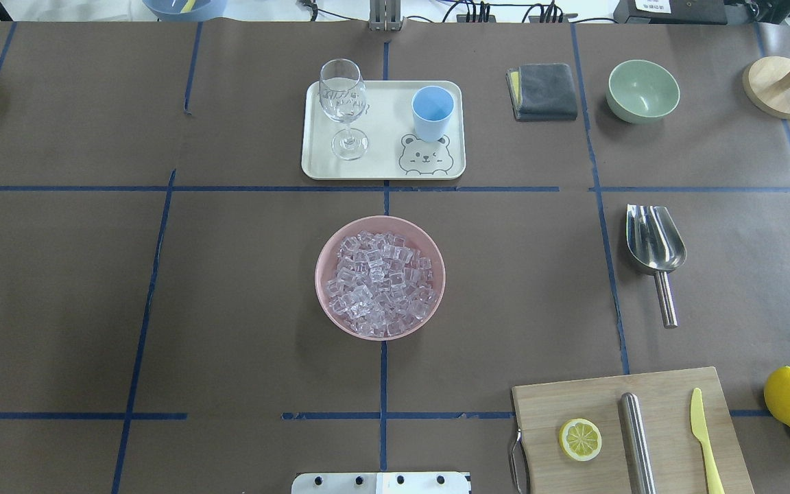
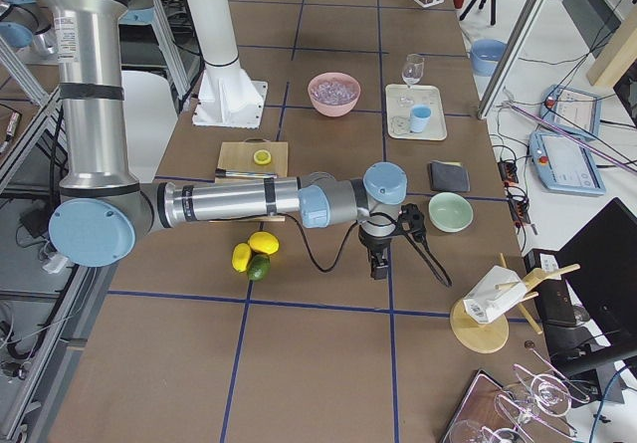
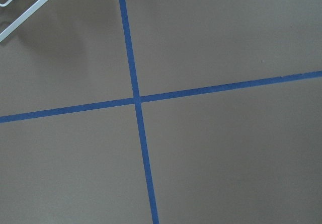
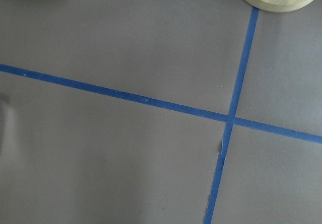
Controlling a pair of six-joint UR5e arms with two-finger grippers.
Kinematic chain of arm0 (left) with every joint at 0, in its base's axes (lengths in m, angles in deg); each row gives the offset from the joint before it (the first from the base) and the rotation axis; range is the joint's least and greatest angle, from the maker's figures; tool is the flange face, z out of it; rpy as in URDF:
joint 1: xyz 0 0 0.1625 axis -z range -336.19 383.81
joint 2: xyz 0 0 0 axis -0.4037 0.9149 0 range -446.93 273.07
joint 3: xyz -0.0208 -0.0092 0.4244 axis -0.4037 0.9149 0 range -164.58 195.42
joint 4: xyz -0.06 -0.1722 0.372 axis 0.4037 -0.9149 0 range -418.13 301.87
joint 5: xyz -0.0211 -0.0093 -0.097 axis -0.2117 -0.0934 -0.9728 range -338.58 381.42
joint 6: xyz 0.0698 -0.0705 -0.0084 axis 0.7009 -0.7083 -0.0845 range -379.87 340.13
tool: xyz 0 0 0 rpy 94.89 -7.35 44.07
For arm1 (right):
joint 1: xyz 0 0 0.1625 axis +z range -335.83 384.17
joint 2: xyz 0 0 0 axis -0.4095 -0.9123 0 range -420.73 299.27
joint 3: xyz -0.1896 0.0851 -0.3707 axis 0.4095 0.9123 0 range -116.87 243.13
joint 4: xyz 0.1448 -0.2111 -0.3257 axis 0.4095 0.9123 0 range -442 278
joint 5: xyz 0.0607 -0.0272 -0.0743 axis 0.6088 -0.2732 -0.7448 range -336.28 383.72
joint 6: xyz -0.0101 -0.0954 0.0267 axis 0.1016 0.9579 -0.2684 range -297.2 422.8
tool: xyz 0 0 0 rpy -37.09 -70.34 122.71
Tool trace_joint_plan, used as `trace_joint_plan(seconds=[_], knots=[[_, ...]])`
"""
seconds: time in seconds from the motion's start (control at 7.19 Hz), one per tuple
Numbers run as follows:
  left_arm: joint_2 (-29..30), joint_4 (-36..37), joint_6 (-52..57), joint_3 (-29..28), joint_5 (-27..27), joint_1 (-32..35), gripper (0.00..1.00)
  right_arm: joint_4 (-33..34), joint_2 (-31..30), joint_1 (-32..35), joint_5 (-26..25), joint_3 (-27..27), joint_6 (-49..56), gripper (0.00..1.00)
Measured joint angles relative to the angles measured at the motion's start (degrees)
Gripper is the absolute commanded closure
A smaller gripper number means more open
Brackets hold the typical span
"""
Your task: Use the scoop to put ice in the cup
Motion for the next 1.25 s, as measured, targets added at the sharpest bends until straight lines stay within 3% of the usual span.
trace_joint_plan(seconds=[1.25], knots=[[-0.2, -4.3, 0.8, 0.5, 0.0, -0.3, 0.0, 4.9, 0.9, -0.3, 2.3, -2.3, -4.2, 0.0]])
